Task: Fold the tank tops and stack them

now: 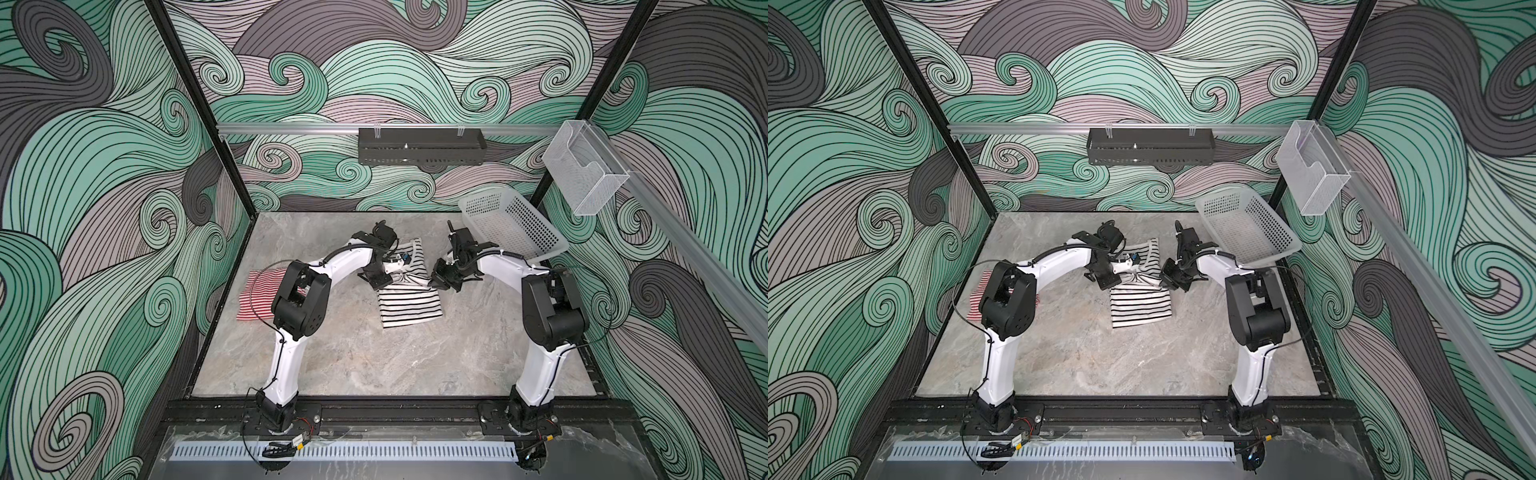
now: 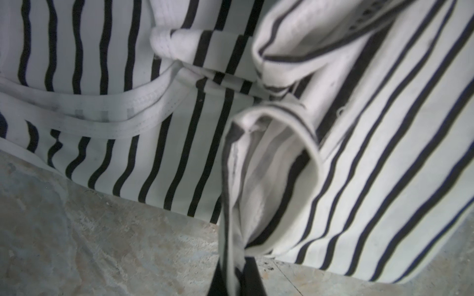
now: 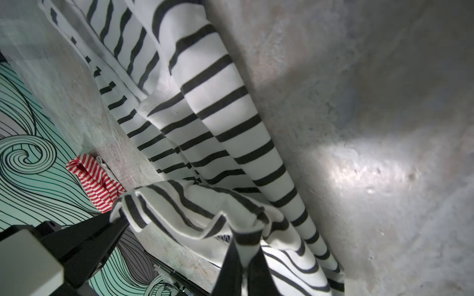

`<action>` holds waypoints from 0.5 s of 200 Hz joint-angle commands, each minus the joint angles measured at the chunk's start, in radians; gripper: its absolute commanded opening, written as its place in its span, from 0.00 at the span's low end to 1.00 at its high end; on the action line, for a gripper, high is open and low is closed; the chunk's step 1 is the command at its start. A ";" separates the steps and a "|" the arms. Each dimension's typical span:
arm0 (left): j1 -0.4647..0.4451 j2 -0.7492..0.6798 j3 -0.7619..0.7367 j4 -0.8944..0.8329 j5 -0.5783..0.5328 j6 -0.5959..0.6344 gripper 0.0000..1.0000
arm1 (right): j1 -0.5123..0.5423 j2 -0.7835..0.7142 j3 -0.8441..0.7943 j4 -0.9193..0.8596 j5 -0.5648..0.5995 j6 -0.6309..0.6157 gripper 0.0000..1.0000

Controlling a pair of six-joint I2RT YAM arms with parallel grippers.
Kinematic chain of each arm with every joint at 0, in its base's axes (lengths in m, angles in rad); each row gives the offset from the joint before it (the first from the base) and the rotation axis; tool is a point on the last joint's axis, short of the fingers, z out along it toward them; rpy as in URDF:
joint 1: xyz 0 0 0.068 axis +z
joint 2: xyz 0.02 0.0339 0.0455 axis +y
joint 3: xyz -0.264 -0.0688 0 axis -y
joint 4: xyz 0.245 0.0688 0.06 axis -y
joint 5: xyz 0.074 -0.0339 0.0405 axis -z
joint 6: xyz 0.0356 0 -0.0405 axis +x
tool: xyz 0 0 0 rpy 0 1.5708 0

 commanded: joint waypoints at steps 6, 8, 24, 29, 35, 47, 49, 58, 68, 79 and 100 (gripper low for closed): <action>0.017 0.005 0.032 0.053 -0.097 -0.079 0.45 | -0.023 -0.013 0.019 0.089 -0.052 0.006 0.35; 0.019 0.001 0.031 0.058 -0.101 -0.084 0.46 | -0.023 -0.017 0.018 0.091 -0.051 0.004 0.36; 0.028 -0.044 0.017 0.101 -0.113 -0.123 0.52 | -0.022 -0.052 0.007 0.104 -0.056 -0.003 0.41; 0.030 -0.061 0.007 0.115 -0.114 -0.132 0.52 | -0.022 -0.066 -0.003 0.110 -0.054 -0.001 0.42; 0.031 -0.087 -0.007 0.130 -0.119 -0.141 0.53 | -0.021 -0.083 -0.018 0.114 -0.052 0.003 0.42; 0.031 -0.135 -0.038 0.147 -0.104 -0.138 0.53 | -0.014 -0.117 -0.056 0.131 -0.047 0.010 0.42; 0.029 -0.141 -0.041 0.144 -0.094 -0.135 0.53 | -0.012 -0.122 -0.061 0.130 -0.045 0.010 0.42; 0.028 -0.161 -0.054 0.122 -0.047 -0.113 0.49 | -0.004 -0.136 -0.081 0.127 -0.030 0.010 0.37; 0.023 -0.174 -0.065 0.093 0.011 -0.076 0.45 | 0.005 -0.143 -0.099 0.124 -0.021 0.007 0.29; 0.015 -0.178 -0.073 0.068 0.044 -0.069 0.38 | 0.018 -0.138 -0.109 0.124 -0.008 -0.002 0.21; 0.003 -0.157 -0.068 0.007 0.092 -0.079 0.13 | 0.034 -0.095 -0.099 0.116 0.000 -0.007 0.07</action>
